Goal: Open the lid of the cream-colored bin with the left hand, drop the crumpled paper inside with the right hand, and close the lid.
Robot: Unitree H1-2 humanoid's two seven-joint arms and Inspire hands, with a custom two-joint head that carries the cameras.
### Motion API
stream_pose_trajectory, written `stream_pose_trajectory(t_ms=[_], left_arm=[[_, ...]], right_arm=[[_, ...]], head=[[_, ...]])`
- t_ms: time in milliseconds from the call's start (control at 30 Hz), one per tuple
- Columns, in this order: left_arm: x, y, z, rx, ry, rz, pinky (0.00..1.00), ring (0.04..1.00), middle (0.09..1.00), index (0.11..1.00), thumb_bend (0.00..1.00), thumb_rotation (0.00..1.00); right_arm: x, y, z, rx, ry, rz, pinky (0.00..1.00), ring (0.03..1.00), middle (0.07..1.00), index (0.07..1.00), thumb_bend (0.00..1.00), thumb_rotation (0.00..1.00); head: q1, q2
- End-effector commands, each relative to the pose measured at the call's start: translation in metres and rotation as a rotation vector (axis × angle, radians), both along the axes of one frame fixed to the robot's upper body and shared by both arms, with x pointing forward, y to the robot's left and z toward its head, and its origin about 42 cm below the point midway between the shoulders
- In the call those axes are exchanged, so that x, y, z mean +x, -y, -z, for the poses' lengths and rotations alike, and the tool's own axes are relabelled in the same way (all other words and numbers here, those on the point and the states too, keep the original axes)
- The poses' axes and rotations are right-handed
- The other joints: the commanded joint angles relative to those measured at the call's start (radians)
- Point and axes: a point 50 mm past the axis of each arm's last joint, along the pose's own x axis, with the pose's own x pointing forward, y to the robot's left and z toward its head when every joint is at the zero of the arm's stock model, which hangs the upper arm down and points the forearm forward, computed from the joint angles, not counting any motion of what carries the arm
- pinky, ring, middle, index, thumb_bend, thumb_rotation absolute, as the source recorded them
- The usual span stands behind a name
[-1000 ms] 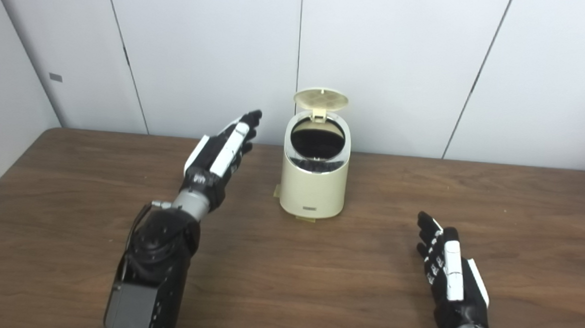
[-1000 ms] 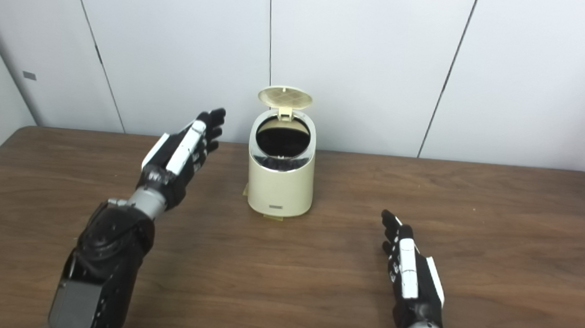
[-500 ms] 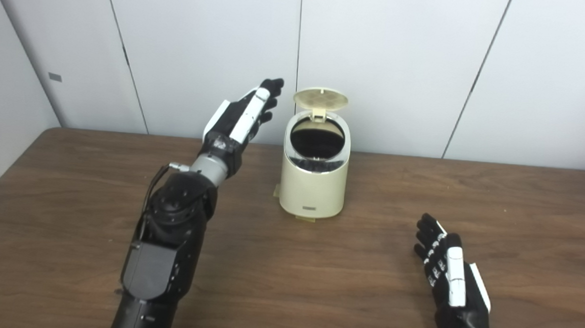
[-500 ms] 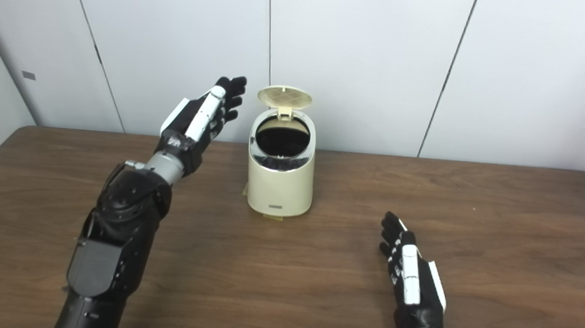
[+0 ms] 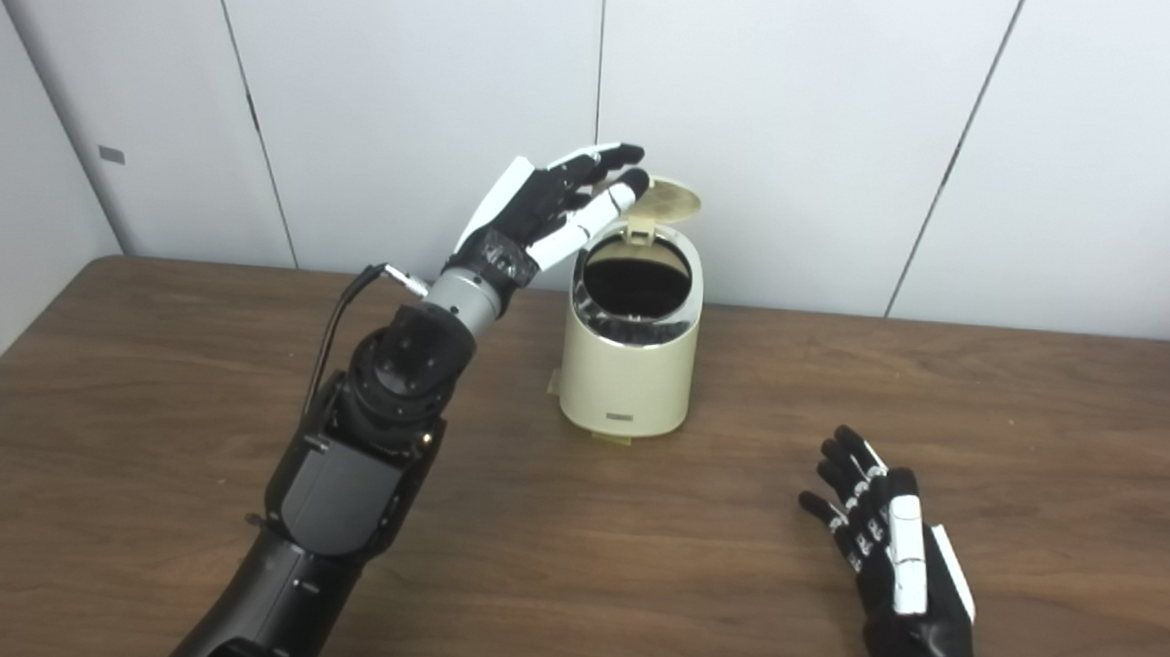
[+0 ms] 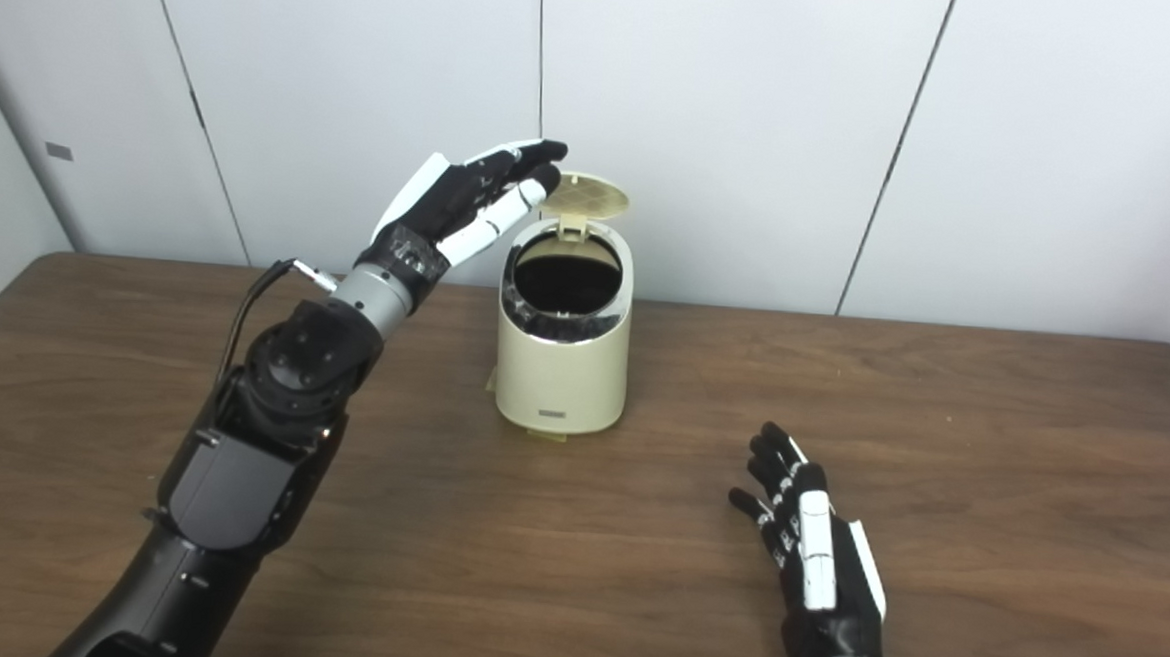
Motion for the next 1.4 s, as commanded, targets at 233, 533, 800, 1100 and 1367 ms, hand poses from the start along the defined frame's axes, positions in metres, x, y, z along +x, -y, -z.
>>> stream_pose_trajectory(t_ms=[233, 533, 800, 1100, 1367], left_arm=[[-0.007, 0.005, -0.034, 0.264, 0.336, -0.023, 0.84, 0.901, 0.887, 0.747, 0.54, 0.81], [-0.013, 0.008, -0.034, 0.532, 0.446, -0.067, 0.79, 0.900, 0.879, 0.682, 0.59, 0.88], [-0.021, 0.011, -0.033, 0.663, 0.518, -0.076, 0.82, 0.908, 0.867, 0.666, 0.57, 0.88], [-0.027, 0.010, -0.021, 0.753, 0.529, -0.062, 0.83, 0.918, 0.869, 0.671, 0.59, 0.90], [-0.030, 0.004, 0.000, 0.750, 0.503, -0.039, 0.78, 0.899, 0.856, 0.660, 0.60, 0.92]], right_arm=[[0.002, -0.003, -0.001, -0.004, 0.008, -0.002, 0.82, 0.923, 0.907, 0.921, 0.53, 0.97], [0.002, -0.004, -0.002, -0.020, 0.006, 0.000, 0.81, 0.916, 0.902, 0.930, 0.54, 0.98], [0.002, -0.003, -0.004, -0.019, 0.013, -0.006, 0.82, 0.924, 0.910, 0.939, 0.53, 0.97], [0.002, -0.002, -0.008, -0.012, 0.019, -0.001, 0.82, 0.923, 0.909, 0.942, 0.53, 0.97], [0.000, 0.000, -0.012, -0.005, 0.020, 0.003, 0.83, 0.919, 0.906, 0.939, 0.52, 0.97]], head=[[-0.004, 0.010], [-0.003, 0.017], [-0.005, 0.028], [-0.009, 0.040], [-0.016, 0.050]])
